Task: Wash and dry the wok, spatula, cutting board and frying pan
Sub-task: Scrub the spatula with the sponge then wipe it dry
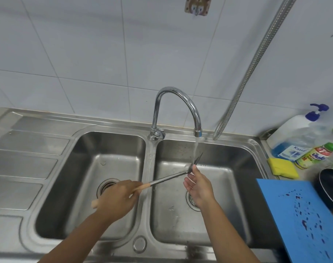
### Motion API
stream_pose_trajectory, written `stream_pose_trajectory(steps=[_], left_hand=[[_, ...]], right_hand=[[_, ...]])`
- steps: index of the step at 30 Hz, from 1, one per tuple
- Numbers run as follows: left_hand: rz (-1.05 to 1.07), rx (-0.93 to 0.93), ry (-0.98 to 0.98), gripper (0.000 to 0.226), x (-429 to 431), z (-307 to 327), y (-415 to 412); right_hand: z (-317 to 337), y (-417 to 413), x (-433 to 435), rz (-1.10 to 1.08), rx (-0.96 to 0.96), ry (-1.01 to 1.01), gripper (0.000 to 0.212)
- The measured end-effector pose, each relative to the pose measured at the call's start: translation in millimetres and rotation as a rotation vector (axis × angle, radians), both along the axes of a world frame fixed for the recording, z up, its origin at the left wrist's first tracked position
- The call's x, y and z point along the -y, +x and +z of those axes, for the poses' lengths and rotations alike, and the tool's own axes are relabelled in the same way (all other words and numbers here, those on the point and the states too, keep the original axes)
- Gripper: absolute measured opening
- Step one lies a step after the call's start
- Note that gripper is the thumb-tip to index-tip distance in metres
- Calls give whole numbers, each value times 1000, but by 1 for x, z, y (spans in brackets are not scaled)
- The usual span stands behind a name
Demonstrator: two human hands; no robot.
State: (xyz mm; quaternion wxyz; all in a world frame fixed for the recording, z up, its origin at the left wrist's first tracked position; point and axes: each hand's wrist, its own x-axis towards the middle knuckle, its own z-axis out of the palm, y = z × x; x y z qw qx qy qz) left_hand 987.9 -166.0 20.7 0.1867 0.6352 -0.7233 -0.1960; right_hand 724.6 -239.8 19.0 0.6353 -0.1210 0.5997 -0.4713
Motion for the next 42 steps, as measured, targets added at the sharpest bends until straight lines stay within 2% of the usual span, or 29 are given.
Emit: stream_pose_trajectory(steps=[3,5,8,11,15,20,24,26,28,31,33,35,38,42], left_hand=[[-25,-27,149,23,14,9,-22],[-18,-66,224,26,22,10,-36],[-4,-245,340,29,30,12,-60],[38,-323,372,30,31,13,-65],[104,-212,330,19,18,9,-44],[176,-60,284,13,-11,10,-12],[206,32,186,20,-28,11,7],[202,40,144,20,-32,9,16],[208,46,119,19,-34,8,20],[214,48,118,22,-35,8,20],[217,46,117,31,-35,7,20],[238,33,100,33,-35,3,21],[250,9,92,20,-35,1,22],[268,9,-1,28,-34,-5,28]], right_hand=[[-1,7,-3,-20,55,-9,38],[2,15,-4,-3,113,-5,28],[13,18,-2,-9,149,-16,4],[14,12,2,39,88,-31,7],[6,8,-3,127,-94,6,18],[-1,20,-12,323,-357,-1,16],[6,28,-2,453,-913,-143,30],[18,36,5,468,-1070,-243,25],[26,48,16,480,-1111,-382,21],[31,67,50,515,-1168,-581,36],[38,76,74,542,-1240,-651,38],[42,81,92,563,-1266,-679,33],[43,85,108,562,-1294,-707,26],[46,82,122,531,-1319,-728,27]])
